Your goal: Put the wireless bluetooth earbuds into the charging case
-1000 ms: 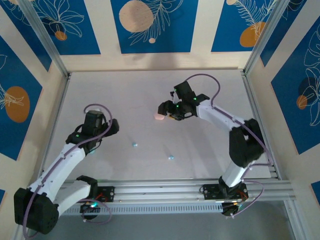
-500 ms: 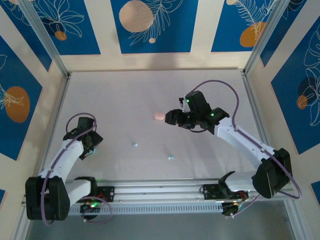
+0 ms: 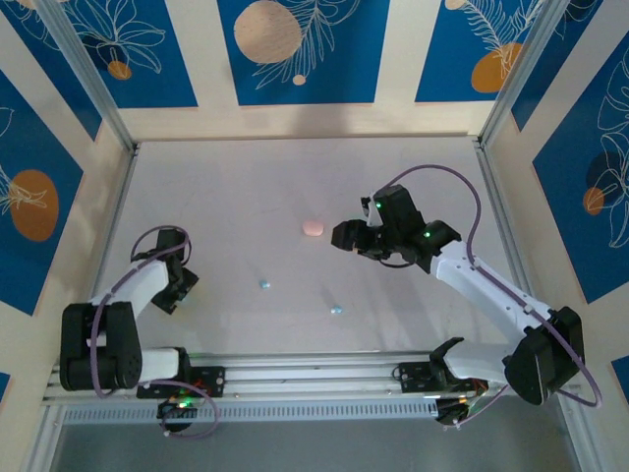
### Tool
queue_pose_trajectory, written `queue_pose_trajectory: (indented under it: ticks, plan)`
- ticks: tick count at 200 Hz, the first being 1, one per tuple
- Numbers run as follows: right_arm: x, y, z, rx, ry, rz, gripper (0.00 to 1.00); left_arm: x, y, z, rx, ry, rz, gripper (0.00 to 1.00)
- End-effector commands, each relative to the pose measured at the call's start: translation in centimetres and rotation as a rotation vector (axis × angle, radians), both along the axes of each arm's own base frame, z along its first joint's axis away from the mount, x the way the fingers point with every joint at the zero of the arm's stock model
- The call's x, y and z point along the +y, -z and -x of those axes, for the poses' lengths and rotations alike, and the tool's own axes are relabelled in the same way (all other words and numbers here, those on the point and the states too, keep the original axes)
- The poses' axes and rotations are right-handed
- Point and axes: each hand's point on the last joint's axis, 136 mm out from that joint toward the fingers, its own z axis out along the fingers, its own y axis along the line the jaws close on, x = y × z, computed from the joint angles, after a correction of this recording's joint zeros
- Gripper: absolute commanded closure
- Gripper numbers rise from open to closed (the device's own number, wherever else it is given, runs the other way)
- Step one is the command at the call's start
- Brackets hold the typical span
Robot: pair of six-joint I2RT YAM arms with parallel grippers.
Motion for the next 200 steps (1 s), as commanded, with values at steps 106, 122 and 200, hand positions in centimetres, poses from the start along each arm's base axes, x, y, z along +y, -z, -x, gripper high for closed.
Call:
queue_pose_trajectory:
  ticks: [106, 122, 200]
  plan:
    - [-0.9, 0.1, 0.7, 0.011, 0.03, -0.002, 0.38, 0.4, -0.7, -3.1, -0.066, 0.118, 0.017, 0.69]
    - [-1.1, 0.4, 0.8, 0.018, 0.035, 0.001, 0.38, -0.9, -1.3, -4.2, -0.098, 0.194, 0.075, 0.73]
    - [-2.6, 1.5, 0.7, 0.06, 0.09, -0.033, 0.38, -12.9, -6.9, -10.0, -0.21, 0.812, 0.036, 0.76]
